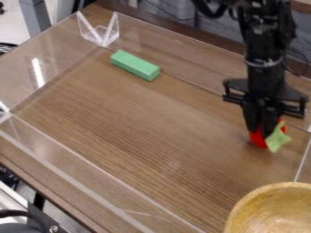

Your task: Move the red fruit to the right

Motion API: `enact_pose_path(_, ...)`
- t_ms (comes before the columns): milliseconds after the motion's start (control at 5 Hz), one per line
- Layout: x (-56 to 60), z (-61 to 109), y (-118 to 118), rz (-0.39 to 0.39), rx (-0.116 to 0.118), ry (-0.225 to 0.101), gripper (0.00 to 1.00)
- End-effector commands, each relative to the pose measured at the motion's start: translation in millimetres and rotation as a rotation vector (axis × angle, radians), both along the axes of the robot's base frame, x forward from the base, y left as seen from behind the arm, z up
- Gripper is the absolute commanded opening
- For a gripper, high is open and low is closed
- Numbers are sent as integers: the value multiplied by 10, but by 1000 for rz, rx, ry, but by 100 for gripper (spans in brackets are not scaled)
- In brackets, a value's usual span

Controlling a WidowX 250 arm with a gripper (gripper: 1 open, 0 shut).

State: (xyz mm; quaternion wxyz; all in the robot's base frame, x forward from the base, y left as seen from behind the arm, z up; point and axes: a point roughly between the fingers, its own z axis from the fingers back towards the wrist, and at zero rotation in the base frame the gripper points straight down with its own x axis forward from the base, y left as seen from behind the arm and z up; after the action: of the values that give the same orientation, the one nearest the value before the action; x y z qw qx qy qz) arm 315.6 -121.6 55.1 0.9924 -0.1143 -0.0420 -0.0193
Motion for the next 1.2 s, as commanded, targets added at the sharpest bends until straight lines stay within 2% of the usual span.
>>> enact_pose_path(0, 52, -61, -57, 46, 4, -42, 0)
enact_pose_path(600, 43, -146, 35, 135, 17, -81, 0)
enact_pose_path(1000, 132, 38, 151, 101, 24, -101, 0)
